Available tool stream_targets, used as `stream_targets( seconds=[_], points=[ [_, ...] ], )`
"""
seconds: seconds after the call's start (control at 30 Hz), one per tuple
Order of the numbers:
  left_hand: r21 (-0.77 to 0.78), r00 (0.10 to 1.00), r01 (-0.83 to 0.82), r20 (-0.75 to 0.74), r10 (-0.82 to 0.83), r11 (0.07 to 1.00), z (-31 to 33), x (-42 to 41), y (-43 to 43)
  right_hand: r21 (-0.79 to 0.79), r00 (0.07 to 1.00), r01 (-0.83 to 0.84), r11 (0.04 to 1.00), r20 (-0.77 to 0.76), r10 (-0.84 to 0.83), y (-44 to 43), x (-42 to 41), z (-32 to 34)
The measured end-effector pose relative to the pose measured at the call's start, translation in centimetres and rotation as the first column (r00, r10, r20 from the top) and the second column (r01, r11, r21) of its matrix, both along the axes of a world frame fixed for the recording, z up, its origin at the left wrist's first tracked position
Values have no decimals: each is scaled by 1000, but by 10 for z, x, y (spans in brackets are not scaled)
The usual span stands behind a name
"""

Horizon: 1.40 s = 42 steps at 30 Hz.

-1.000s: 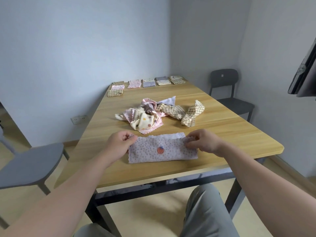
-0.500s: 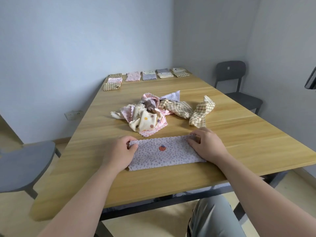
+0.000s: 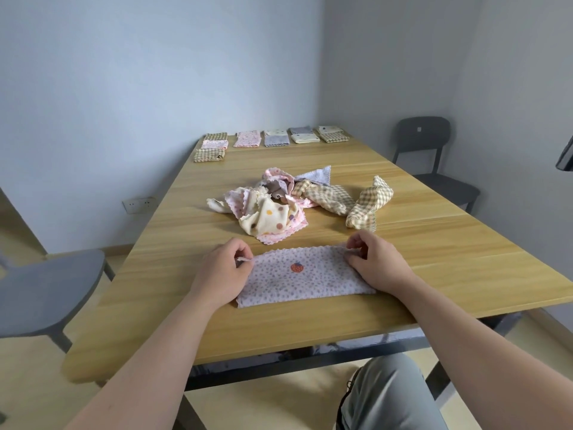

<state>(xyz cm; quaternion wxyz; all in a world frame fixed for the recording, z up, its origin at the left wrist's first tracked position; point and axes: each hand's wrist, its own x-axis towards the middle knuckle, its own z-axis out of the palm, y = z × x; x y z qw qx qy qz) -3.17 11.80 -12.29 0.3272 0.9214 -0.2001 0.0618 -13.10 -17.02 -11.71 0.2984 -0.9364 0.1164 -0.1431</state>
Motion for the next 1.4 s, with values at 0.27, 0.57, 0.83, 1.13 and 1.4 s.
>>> stream_targets(
  seconds=[0.27, 0.57, 0.83, 1.13, 1.4],
  points=[
    [118, 997, 61, -48, -55, 991, 1, 1, -1, -75, 995, -19, 997, -100, 11, 1, 5, 3],
    [63, 998, 51, -41, -49, 997, 1, 0, 0, 49, 999, -3, 999, -38, 5, -4, 6, 2],
    [-296, 973, 54, -201, -117, 954, 8, -5, 5, 291, 998, -33, 956, 66, 15, -8, 0, 3],
    [-294, 972, 14, -221, -82, 956, 7, -4, 7, 336, 996, -49, 941, 84, 22, -9, 1, 3],
    [-313, 970, 9, -227, -84, 950, 6, -3, 7, 380, 995, -54, 923, 96, 19, -10, 1, 2]
  ],
)
